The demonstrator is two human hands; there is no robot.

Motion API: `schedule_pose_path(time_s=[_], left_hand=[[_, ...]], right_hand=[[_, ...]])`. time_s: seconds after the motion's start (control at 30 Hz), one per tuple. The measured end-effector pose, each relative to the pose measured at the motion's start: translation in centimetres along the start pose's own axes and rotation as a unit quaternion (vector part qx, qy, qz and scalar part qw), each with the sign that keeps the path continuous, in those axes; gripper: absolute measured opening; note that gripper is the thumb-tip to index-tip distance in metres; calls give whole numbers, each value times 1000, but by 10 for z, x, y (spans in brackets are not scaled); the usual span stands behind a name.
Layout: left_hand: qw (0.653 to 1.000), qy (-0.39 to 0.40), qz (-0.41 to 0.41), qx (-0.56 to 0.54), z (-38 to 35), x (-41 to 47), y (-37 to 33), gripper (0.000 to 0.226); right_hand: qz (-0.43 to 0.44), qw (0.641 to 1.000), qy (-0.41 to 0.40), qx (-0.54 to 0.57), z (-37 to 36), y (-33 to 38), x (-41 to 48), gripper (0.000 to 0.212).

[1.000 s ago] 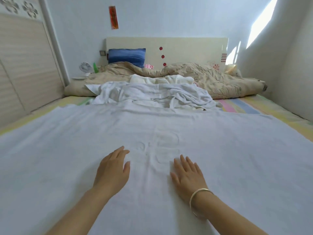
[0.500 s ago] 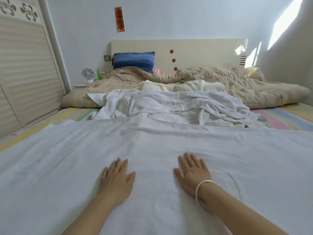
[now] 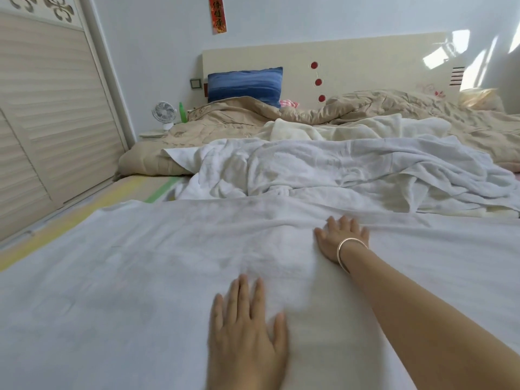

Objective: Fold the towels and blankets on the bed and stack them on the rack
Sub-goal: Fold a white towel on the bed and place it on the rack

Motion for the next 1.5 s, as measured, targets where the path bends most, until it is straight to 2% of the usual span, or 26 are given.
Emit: schedule_pose_path(time_s=[0.07,0.2,0.33,0.43,0.47,0.53,0.6,0.73,0.8,0.9,1.0,1.1,1.17,1.27,1.37,1.4,1.5], left_hand=[[1000,2,4,-7,0,-2,1,66],[999,22,12,-38,9,-7,-6,64],[993,41,-6,-112,25,-14,8,51],[997,65,-28,-43,38,-27,30,51],[995,95,-15,-16,47,-36,46,58],[994,102,2,31,64,-47,84,75],[992,104,52,39,86,-62,141,69],[984,45,153,76,134,-117,268,69],[973,38,208,88,154,-145,325,55],[945,33,304,112,178,-185,393,54],[912,29,380,150,203,-213,430,56],[895,70,418,141,224,-216,437,62],[893,105,419,129,233,-215,436,56],[900,136,401,104,239,-222,424,41],[911,140,371,113,244,-224,395,10],[915,143,361,109,246,-224,381,7],[931,147,328,65,246,-218,335,33]], right_hand=[[21,1000,-8,-4,-3,22,-12,60],[137,990,-26,-8,-15,46,-59,54],[196,980,24,-13,-26,69,-111,56],[222,974,40,-20,-34,95,-147,55],[235,971,46,-25,-38,110,-161,55],[267,961,66,-22,-46,140,-185,54],[307,948,85,-27,-55,181,-212,52],[398,910,98,-58,-81,266,-274,47],[436,892,93,-72,-96,302,-303,47],[473,872,98,-79,-118,348,-340,49],[467,875,103,-72,-133,383,-366,51],[438,891,98,-68,-138,395,-374,51],[431,896,86,-64,-136,396,-378,51],[432,897,87,-27,-132,391,-387,50],[433,894,97,58,-129,377,-400,46],[430,893,95,90,-128,370,-404,43],[390,891,135,191,-119,351,-413,30]])
Point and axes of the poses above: each hand's wrist, its own x-axis towards the middle knuckle, its own z-axis out of the back of the hand, y = z × x, the point moved 3 cm from there along x, towards the middle knuckle, and after that the axes turned 7 degrees about y, right-handed, at the moved point
